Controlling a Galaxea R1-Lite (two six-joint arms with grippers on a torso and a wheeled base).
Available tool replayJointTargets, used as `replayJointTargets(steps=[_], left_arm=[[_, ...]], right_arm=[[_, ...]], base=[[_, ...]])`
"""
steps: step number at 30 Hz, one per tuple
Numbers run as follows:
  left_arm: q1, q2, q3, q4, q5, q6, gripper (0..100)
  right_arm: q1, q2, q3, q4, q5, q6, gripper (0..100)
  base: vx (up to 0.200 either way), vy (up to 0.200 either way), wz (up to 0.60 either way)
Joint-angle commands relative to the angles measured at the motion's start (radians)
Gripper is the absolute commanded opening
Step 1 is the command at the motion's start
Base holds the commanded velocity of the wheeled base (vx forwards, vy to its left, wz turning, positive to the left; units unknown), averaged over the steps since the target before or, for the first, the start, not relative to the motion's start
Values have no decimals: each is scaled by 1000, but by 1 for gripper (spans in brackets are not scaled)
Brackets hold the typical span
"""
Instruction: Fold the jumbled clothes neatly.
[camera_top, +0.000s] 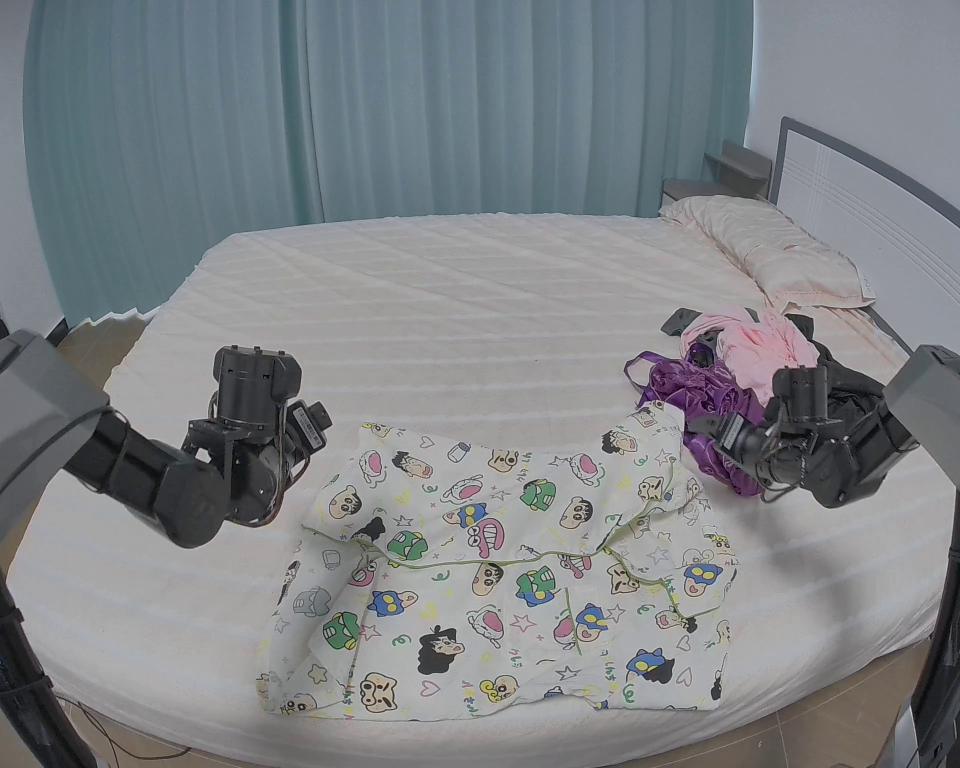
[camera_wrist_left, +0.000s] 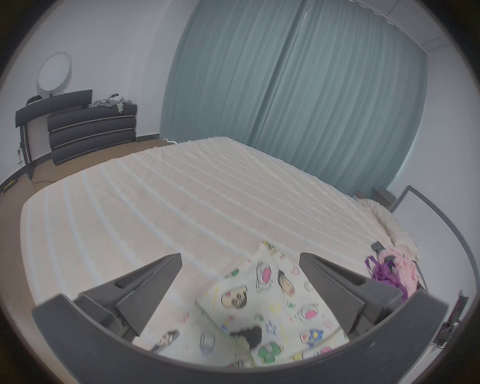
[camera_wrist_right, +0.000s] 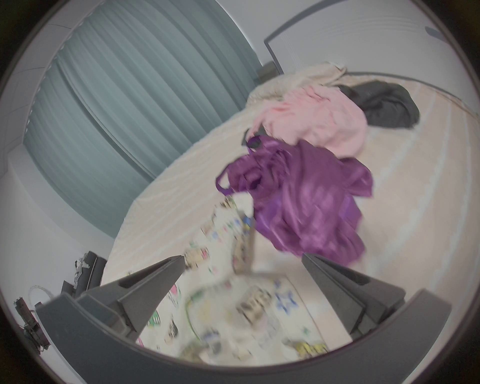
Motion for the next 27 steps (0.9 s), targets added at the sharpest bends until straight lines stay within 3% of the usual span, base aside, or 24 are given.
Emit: replayJointTargets(steps=[1, 6, 10, 14, 20, 27], left_arm=[[-99, -245, 250, 1, -32, -64, 100], [-101, -245, 282, 1, -78, -155, 100], [-101, -247, 316, -1, -199, -253, 100], [-101, -239, 340, -9, -262, -275, 100], [-91, -265, 345, -2, -262, -269, 100], [-117, -313, 372, -2, -266, -269, 100]], right_arm=[[-80, -159, 340, -98, 139, -4, 100], [-80, -113, 475, -290, 168, 5, 100], [-80, -2, 519, -463, 196, 5, 100], [-81, 87, 507, -509, 210, 9, 100], [-120, 134, 492, -529, 352, 18, 100], [-147, 160, 444, -528, 389, 30, 100]], base=[[0, 0, 0], [0, 0, 0], [0, 0, 0], [0, 0, 0], [0, 0, 0], [0, 0, 0]])
